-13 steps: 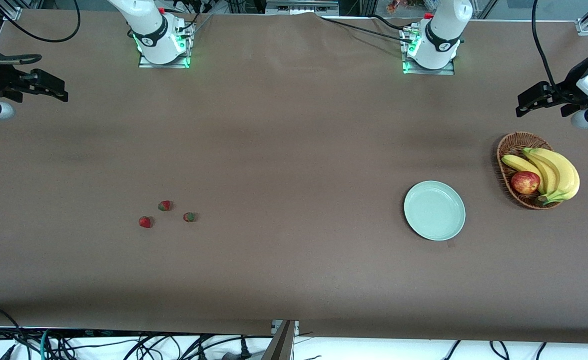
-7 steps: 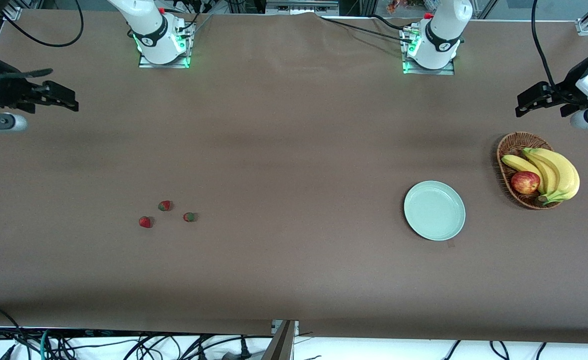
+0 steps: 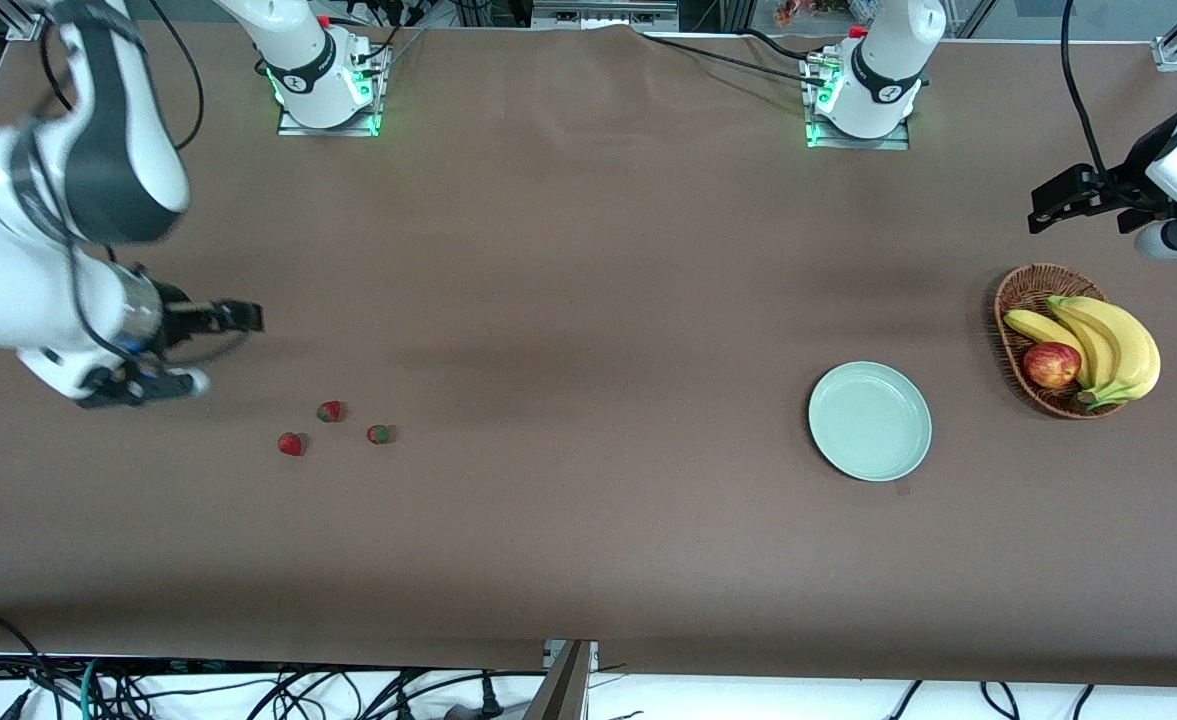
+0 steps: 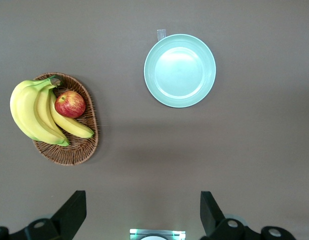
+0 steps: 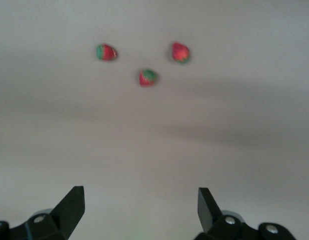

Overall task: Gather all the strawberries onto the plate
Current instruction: 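Reach the open right gripper down over the strawberries, then close the right gripper on one strawberry and lift it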

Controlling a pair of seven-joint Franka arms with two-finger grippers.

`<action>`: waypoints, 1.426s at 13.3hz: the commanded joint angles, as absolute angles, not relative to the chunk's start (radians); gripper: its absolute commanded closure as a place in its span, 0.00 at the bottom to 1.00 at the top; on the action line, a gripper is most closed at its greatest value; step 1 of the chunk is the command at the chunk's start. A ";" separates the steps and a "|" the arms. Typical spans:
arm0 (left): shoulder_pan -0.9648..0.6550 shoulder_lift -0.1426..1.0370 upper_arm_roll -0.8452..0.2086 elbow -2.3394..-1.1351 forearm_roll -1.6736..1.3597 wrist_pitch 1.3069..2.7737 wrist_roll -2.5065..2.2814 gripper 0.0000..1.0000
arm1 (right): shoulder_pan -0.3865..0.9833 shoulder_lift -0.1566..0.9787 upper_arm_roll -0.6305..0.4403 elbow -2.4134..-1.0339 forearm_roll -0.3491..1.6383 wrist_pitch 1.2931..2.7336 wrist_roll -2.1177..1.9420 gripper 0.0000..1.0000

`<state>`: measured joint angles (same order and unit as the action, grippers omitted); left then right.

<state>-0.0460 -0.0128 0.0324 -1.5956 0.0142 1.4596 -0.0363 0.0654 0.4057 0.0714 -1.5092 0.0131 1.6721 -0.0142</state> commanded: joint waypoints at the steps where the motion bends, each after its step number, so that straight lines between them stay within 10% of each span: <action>1: -0.046 -0.009 0.032 -1.582 0.014 1.443 -0.037 0.00 | 0.121 0.524 0.074 -1.486 0.015 1.797 -0.008 0.00; 17: -0.043 -0.012 0.043 -1.582 0.012 1.445 -0.034 0.00 | 0.184 0.787 0.072 -1.551 0.018 2.290 -0.008 0.01; 19: -0.041 -0.015 0.044 -1.580 0.012 1.442 -0.037 0.00 | 0.184 0.787 0.072 -1.552 0.018 2.290 -0.008 0.25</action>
<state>-0.0436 -0.0125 0.0423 -1.5953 0.0142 1.4555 -0.0363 0.1833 0.7962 0.0723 -1.5319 0.0131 2.2706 -0.0045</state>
